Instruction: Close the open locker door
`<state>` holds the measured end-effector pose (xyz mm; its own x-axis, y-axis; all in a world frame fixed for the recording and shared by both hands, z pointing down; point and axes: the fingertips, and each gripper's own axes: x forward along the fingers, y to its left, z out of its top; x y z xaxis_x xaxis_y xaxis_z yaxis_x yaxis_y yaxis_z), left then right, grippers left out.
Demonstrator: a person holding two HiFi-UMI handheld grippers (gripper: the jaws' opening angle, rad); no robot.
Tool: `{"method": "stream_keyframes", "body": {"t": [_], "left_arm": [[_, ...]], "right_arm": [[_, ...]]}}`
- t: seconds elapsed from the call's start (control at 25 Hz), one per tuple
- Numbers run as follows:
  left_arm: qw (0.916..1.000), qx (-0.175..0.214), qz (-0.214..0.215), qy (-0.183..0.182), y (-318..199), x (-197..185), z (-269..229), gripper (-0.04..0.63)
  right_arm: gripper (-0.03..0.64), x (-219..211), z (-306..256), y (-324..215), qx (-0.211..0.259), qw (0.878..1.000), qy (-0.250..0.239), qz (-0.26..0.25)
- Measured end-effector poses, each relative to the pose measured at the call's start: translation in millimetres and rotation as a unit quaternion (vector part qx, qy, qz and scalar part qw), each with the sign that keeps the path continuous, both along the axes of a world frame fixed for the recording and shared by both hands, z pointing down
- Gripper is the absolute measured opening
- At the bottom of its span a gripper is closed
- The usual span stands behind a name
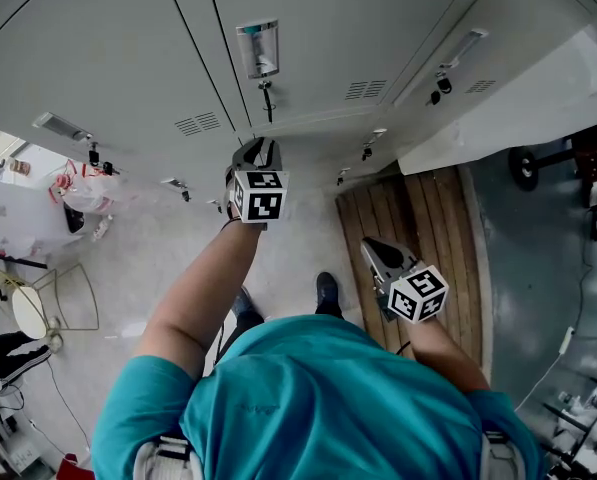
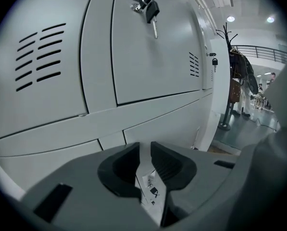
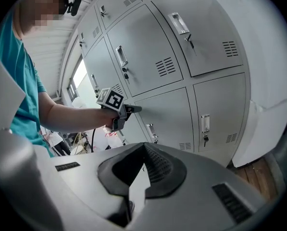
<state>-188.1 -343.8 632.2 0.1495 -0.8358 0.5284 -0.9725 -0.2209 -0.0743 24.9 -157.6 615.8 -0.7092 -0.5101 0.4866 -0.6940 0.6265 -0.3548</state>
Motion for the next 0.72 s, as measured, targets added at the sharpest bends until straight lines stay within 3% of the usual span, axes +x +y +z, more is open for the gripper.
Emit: {"method": "stream_keyframes", "body": {"t": [0.2, 0.36, 0.72], "left_arm": [[0.9994, 0.006, 0.002, -0.035, -6.6, -0.9, 8.3, 0.010], [0.9997, -0.011, 0.002, -0.023, -9.8, 6.0, 13.8, 0.006], [0.9998, -0.006, 0.018, -0.004, -1.3, 11.8, 9.3, 0.008]], "right_arm": [[-0.002, 3.2, 0.2, -5.2, -0.001, 1.000, -0.001, 0.004], [-0.002, 7.9, -0.7, -8.1, 0.001, 1.000, 0.000, 0.010], [-0.002, 10.4, -6.9, -6.6, 0.005, 1.000, -0.001, 0.012]]}}
